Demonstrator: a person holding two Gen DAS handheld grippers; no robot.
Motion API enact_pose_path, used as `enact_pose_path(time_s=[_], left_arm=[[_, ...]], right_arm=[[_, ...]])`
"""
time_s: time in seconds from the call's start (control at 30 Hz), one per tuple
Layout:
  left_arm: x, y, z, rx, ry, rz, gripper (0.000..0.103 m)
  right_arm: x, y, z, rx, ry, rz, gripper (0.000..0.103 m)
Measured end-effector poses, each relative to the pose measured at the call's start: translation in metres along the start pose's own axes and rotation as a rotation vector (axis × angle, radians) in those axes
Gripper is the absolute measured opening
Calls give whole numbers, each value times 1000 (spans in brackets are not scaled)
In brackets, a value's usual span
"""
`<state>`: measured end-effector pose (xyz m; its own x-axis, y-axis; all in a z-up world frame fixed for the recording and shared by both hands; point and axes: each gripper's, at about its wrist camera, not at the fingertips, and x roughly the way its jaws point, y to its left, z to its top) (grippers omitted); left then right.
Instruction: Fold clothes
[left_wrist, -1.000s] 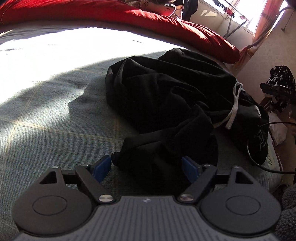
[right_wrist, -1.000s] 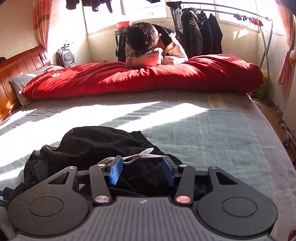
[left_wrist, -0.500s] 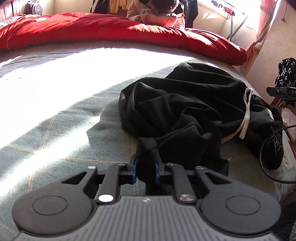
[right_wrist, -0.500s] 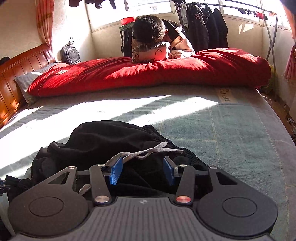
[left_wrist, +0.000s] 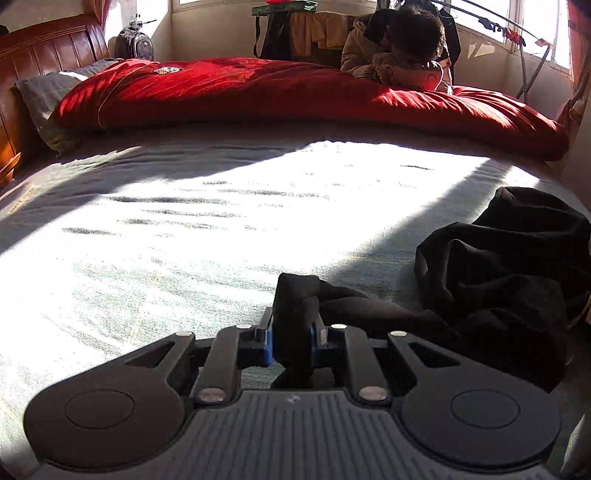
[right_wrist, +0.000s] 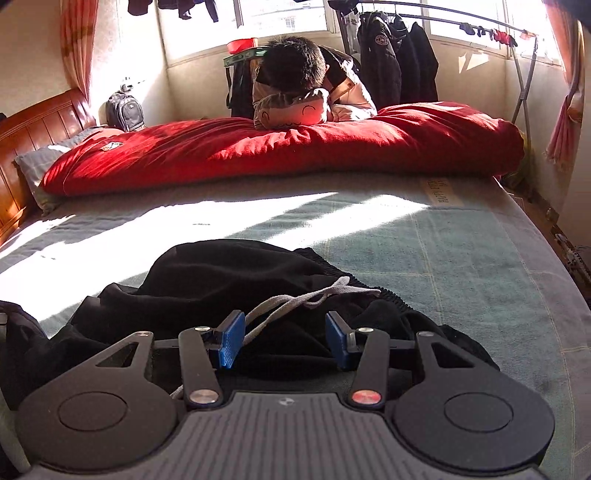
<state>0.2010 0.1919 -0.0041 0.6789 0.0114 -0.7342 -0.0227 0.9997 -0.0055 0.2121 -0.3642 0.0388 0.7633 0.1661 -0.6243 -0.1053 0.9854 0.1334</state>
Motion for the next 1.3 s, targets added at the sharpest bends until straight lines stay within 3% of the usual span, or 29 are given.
enact_pose_path(time_s=[0.4, 0.77, 1.07, 1.3], left_arm=[[37, 107, 27, 12, -5, 31, 13], [46, 191, 19, -100, 21, 73, 13], [33, 198, -6, -152, 36, 76, 13], [12, 186, -11, -182, 28, 102, 23]], right_arm=[[-16, 74, -9, 84, -33, -128, 53], [-21, 118, 0, 71, -13, -198, 53], [4, 116, 21, 0, 42, -186, 53], [25, 100, 39, -68, 73, -146, 53]])
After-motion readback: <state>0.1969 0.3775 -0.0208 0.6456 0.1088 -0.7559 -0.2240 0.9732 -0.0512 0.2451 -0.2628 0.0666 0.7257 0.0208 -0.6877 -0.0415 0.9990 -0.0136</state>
